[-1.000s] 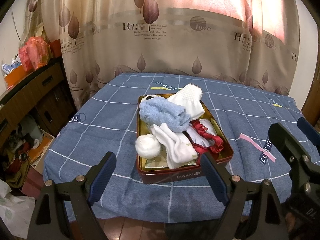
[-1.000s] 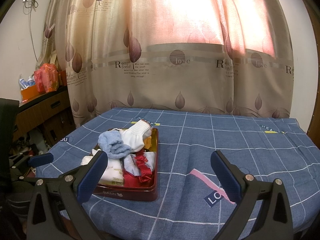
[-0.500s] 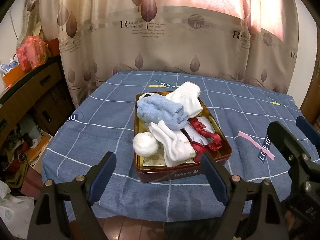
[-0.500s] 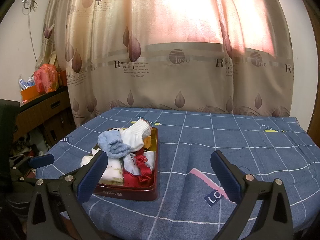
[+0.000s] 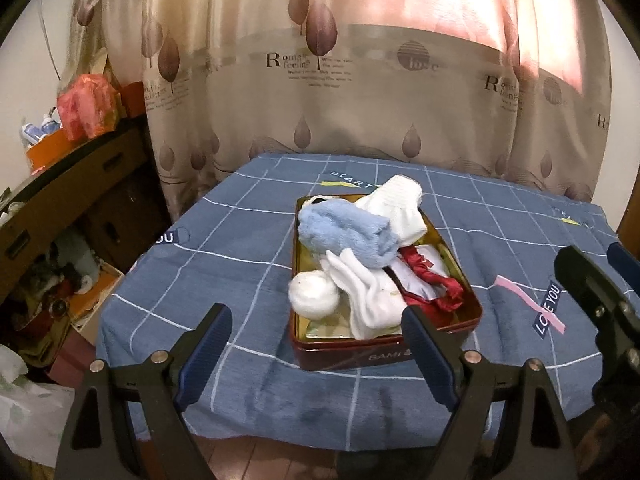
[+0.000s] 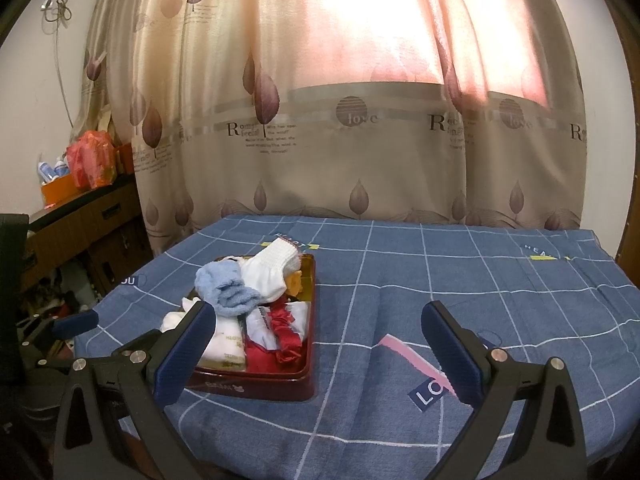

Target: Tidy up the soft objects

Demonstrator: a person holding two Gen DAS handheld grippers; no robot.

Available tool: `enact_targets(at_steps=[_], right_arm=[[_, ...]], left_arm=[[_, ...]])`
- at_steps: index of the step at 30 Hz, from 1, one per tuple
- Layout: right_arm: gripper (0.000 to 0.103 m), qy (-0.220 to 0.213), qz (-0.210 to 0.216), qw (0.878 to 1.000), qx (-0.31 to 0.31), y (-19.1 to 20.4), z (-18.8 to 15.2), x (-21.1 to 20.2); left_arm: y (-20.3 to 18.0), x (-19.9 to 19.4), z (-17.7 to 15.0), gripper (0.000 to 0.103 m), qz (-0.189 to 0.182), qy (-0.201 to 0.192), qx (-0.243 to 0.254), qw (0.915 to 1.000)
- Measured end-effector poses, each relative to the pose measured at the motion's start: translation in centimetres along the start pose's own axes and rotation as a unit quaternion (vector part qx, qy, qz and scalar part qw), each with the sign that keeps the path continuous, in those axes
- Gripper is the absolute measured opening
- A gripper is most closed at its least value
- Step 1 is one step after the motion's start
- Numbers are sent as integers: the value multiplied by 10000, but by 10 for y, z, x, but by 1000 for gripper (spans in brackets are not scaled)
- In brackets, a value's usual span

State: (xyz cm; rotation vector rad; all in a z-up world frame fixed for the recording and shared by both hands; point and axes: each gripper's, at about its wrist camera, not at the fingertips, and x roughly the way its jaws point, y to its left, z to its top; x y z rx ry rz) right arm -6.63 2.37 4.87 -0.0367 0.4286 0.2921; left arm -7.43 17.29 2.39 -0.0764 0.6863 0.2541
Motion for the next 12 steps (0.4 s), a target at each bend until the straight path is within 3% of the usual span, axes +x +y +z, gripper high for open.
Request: enact_targets(at_steps=[6, 12], right_arm=[[102, 78, -161, 9997, 170, -20, 4, 4], [102, 751, -932, 9919, 431, -113, 3, 40]], left_arm=[[5, 0, 0, 89, 35, -58, -114, 9999], [9, 0, 3, 89, 128, 47, -202, 9997]])
